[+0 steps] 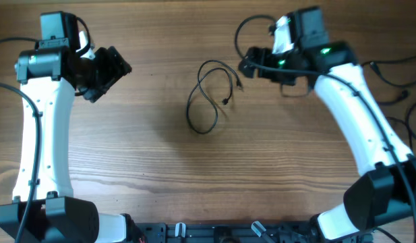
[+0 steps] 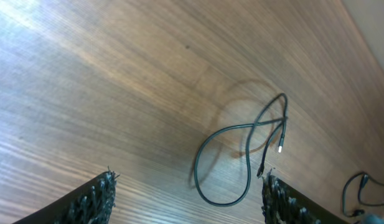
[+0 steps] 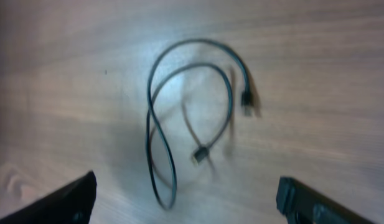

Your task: Untangle cables

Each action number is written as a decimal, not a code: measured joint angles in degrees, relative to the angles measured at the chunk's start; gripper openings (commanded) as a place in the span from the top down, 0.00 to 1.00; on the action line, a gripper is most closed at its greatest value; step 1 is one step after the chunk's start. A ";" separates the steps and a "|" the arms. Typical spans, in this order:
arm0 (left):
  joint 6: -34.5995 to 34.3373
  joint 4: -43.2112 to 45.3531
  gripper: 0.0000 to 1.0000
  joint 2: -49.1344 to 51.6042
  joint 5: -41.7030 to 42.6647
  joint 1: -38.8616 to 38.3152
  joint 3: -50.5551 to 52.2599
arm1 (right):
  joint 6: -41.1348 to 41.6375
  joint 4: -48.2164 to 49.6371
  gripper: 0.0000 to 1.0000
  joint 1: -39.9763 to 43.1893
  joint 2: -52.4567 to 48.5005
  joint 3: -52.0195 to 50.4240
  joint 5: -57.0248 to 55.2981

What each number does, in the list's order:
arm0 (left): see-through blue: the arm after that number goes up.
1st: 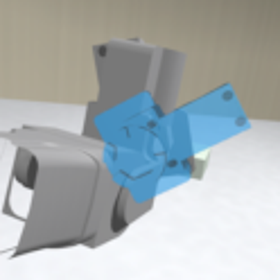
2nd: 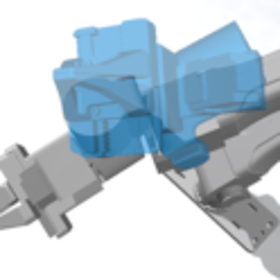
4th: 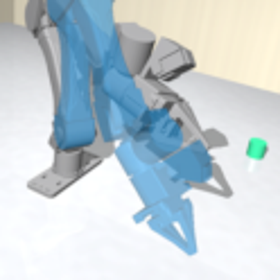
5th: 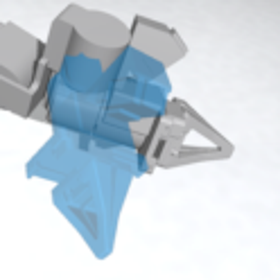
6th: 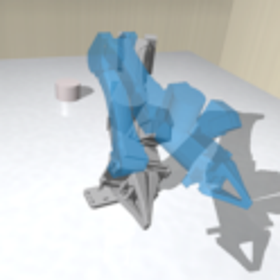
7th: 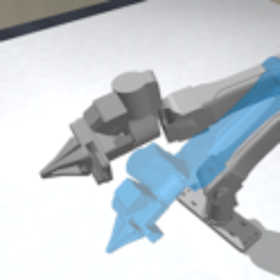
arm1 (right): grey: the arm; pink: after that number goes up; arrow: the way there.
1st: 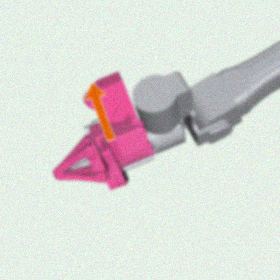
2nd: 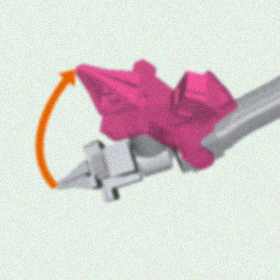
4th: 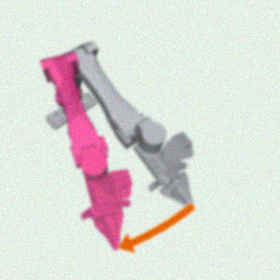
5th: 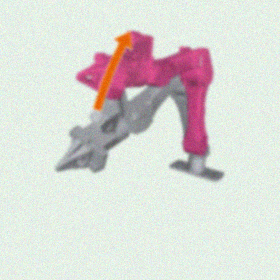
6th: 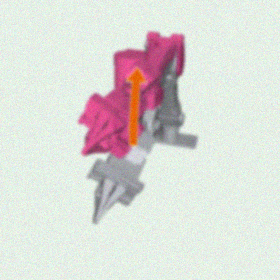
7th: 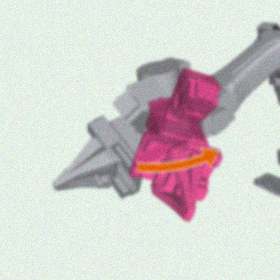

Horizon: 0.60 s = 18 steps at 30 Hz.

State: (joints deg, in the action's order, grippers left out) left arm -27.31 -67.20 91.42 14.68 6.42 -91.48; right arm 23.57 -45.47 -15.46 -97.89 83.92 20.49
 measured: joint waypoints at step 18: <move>-0.44 0.13 0.18 0.02 -0.24 0.35 0.00 | 19.56 50.77 0.43 -14.27 -23.17 -10.71 7.85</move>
State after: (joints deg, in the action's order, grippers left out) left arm -27.75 -67.07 91.44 14.44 6.76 -91.48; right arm 43.13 5.30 -29.74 -121.05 73.21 28.34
